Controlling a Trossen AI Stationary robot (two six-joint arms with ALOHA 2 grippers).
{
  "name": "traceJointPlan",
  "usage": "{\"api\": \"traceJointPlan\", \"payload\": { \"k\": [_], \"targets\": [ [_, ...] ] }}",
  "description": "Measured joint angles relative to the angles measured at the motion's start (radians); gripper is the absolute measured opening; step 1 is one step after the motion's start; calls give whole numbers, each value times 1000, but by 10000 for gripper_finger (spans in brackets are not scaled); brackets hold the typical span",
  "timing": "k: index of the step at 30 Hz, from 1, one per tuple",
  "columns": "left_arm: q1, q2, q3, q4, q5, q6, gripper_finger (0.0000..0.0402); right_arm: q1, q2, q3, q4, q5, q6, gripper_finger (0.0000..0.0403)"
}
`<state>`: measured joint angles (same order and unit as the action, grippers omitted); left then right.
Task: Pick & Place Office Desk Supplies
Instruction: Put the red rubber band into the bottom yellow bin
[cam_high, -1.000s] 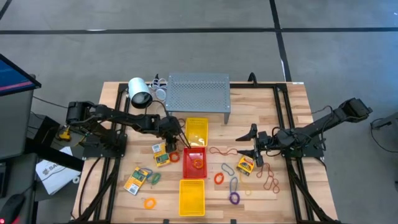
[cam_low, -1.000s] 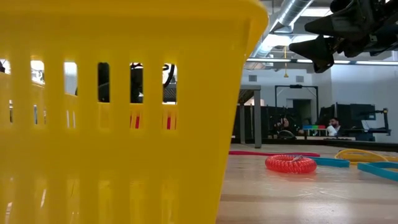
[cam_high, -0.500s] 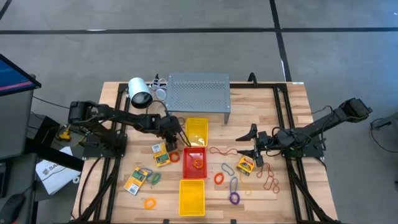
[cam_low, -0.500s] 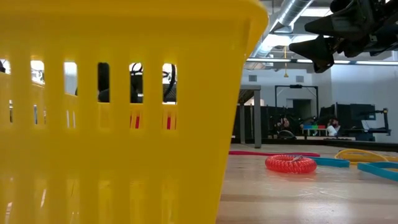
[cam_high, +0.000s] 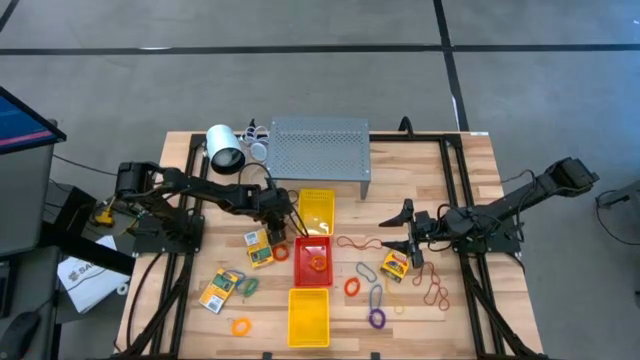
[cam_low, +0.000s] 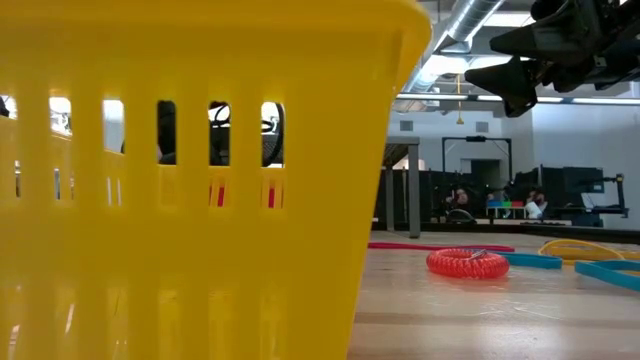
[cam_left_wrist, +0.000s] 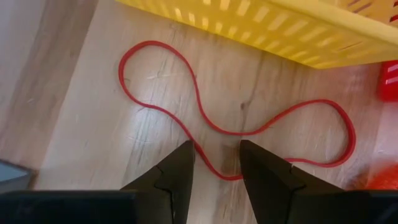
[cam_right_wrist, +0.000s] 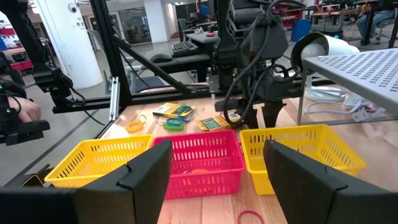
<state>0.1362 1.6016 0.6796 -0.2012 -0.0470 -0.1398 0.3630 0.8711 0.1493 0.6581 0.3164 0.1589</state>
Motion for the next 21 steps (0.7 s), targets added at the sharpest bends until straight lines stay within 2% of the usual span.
{"api": "traceJointPlan", "payload": {
  "k": [6, 13, 21],
  "targets": [
    [0, 1, -1, 4, -14, 0, 86, 0, 0, 0, 0, 0, 0, 249],
    [0, 2, -1, 10, -9, 0, 10, 0, 0, 0, 0, 0, 0, 249],
    [0, -9, -1, 2, -9, 3, 1, 0, 0, 0, 0, 0, 0, 249]
  ]
}}
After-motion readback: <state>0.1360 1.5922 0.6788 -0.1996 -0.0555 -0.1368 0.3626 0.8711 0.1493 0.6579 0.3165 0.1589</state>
